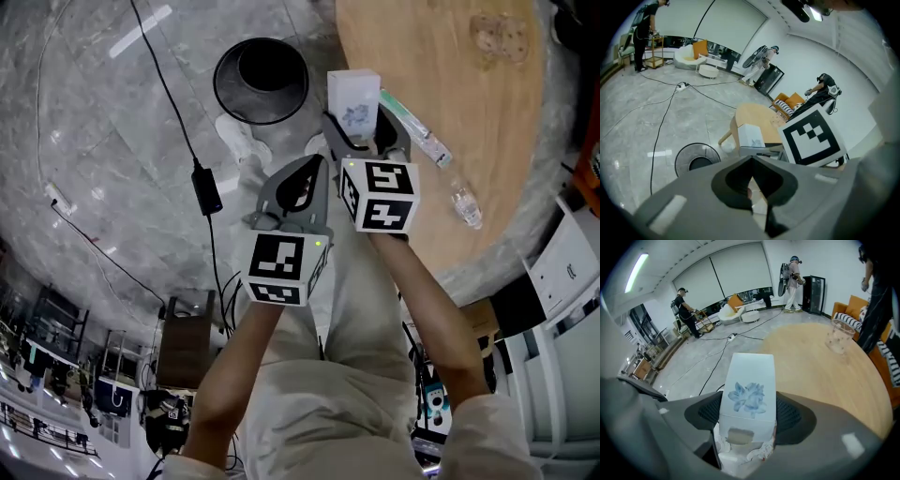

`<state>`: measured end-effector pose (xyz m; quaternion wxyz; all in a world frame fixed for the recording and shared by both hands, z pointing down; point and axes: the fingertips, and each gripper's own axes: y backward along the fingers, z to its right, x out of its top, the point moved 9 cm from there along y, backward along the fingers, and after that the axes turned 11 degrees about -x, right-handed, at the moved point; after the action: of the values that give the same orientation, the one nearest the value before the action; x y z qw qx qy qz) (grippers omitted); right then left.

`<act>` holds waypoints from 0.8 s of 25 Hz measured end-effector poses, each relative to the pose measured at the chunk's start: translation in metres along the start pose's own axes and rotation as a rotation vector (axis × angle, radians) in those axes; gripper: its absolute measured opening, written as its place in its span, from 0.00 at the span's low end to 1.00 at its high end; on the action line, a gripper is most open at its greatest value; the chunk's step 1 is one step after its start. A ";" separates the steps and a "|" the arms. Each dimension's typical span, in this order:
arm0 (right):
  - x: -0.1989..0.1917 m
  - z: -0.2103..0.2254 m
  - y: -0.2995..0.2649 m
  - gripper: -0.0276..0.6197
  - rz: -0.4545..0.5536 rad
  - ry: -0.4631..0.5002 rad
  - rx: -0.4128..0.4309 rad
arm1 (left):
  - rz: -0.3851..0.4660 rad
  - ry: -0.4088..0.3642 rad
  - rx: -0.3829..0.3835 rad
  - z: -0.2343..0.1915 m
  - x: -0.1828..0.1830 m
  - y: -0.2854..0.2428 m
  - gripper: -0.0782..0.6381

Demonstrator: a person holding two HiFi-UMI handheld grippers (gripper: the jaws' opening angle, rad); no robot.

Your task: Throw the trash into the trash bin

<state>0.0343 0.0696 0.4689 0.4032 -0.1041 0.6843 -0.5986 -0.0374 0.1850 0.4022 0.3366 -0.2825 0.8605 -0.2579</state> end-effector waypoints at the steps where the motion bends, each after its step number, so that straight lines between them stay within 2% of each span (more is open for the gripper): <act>1: 0.001 -0.008 -0.002 0.59 0.001 0.021 0.011 | 0.005 -0.002 0.014 -0.005 -0.002 0.002 0.11; 7: 0.002 -0.044 -0.031 0.59 -0.005 0.141 0.042 | 0.035 0.015 0.067 -0.039 -0.015 0.007 0.11; 11: -0.005 -0.061 -0.051 0.59 -0.022 0.173 0.049 | 0.059 0.046 0.119 -0.066 -0.031 0.011 0.11; 20: -0.027 -0.088 -0.110 0.59 -0.072 0.285 0.089 | 0.039 0.121 0.189 -0.128 -0.072 0.005 0.11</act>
<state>-0.0452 0.1227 0.5758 0.2844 -0.0243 0.7032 -0.6511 -0.0870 0.2684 0.5126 0.3140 -0.2167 0.8563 -0.3481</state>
